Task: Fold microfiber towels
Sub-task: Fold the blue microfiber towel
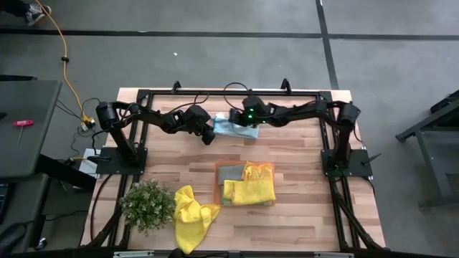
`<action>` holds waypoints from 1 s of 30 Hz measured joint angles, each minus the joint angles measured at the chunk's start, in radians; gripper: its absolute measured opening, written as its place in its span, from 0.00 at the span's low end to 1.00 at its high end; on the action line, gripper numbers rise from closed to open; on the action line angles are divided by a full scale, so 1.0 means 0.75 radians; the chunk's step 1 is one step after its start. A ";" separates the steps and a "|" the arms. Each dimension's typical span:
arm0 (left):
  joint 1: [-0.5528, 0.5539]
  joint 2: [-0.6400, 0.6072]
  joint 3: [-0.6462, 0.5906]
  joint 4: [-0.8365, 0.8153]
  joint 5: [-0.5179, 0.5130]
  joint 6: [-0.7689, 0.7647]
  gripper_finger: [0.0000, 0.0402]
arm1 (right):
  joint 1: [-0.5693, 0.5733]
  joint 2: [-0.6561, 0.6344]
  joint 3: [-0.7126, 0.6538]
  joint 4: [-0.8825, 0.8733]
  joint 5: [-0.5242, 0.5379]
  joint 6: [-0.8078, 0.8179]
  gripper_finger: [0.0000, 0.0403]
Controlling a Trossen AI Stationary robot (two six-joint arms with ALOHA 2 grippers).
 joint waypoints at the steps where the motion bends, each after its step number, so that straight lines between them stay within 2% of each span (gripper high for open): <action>1: 0.000 0.000 0.000 0.000 0.001 0.000 0.00 | 0.000 0.031 0.037 -0.001 -0.019 -0.001 0.00; 7: 0.000 0.001 -0.001 0.001 0.003 0.000 0.00 | 0.014 0.159 0.187 -0.005 -0.075 0.028 0.00; 13: -0.001 0.001 -0.001 0.003 0.003 0.000 0.00 | 0.022 0.166 0.180 -0.100 -0.078 0.063 0.00; 23: 0.020 0.001 -0.002 0.009 0.012 0.010 0.00 | 0.027 0.165 0.180 -0.079 -0.105 0.113 0.01; 26: 0.029 0.001 -0.002 0.010 0.019 0.006 0.00 | 0.022 0.165 0.180 -0.056 -0.137 0.100 0.08; 30: 0.051 0.002 -0.002 0.012 0.026 -0.001 0.00 | 0.003 0.161 0.180 -0.014 -0.172 0.032 0.25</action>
